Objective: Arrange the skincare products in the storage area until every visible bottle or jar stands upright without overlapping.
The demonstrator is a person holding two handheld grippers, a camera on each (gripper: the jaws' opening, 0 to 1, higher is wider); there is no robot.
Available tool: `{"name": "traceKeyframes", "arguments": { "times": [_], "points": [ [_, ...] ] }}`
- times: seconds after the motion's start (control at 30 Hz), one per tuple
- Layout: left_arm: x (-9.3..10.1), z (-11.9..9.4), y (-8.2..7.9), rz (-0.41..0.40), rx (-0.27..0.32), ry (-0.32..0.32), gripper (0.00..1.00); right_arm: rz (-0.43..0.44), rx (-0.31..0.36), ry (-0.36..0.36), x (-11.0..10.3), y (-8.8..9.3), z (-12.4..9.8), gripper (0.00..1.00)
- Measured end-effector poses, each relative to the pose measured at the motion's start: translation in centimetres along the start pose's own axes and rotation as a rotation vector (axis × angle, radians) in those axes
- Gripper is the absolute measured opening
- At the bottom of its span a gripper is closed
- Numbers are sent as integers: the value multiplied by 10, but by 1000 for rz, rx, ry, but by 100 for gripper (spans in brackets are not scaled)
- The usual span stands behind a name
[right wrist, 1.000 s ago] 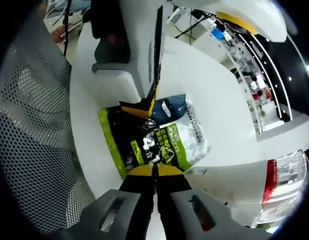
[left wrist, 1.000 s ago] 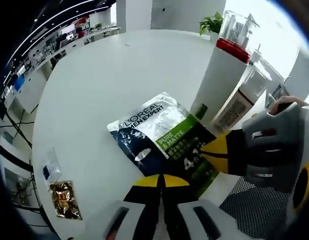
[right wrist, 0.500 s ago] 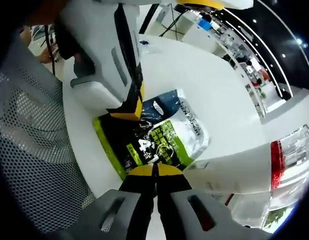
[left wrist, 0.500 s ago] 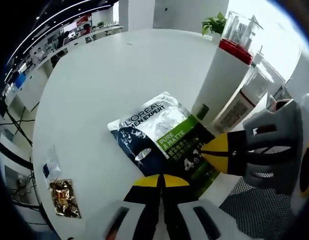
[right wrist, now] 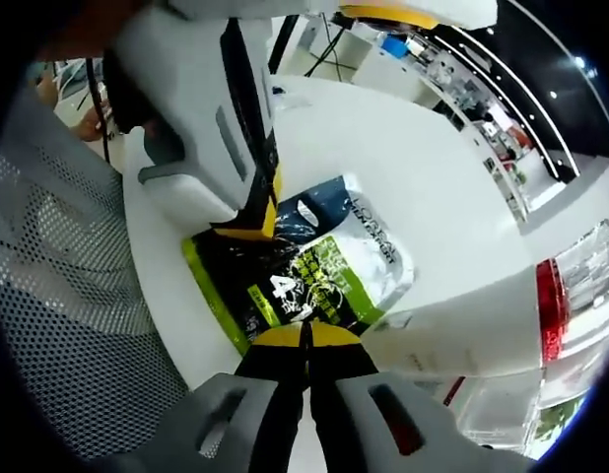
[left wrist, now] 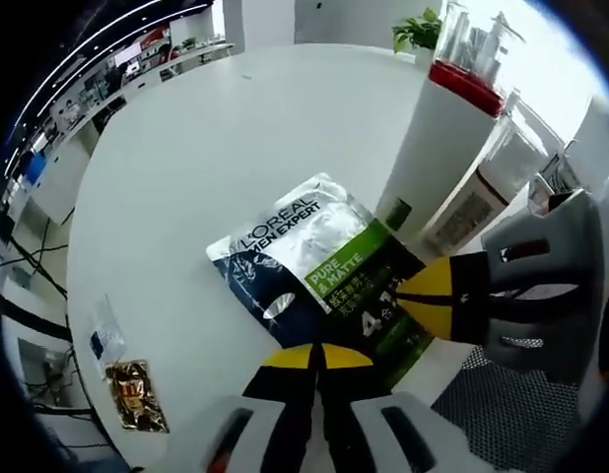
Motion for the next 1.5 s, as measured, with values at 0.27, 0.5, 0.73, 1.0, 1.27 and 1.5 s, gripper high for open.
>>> {"name": "traceKeyframes", "arguments": {
  "times": [0.27, 0.5, 0.73, 1.0, 1.27, 1.5],
  "points": [
    [7, 1, -3, 38, 4, -67, 2, -24, -6, -1, -1, -1, 0, 0],
    [6, 0, -2, 8, 7, -81, 2, -52, 1, 0, -1, -1, 0, 0],
    [3, 0, 2, -27, 20, -64, 2, -102, 11, 37, -3, -3, 1, 0],
    [-1, 0, 3, -80, 33, -34, 2, -228, 21, 112, -8, -4, 2, 0],
    [-2, -3, -1, -128, 42, 31, 15, -199, 23, 105, -1, -6, 3, 0],
    [-15, -23, -6, -184, 171, -3, 21, -151, 92, 125, 9, -12, -10, 1]
  ]
}}
Point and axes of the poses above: the point that each gripper's makers call its tool centre point, and the gripper's own axes: z roughly forward along the fingers, x roughly to its right, y roughly out of its underside, the point moved 10 cm from there along -z, roughly backward along the fingers, and after that the axes turned 9 degrees about -x, right-handed, at the moved point
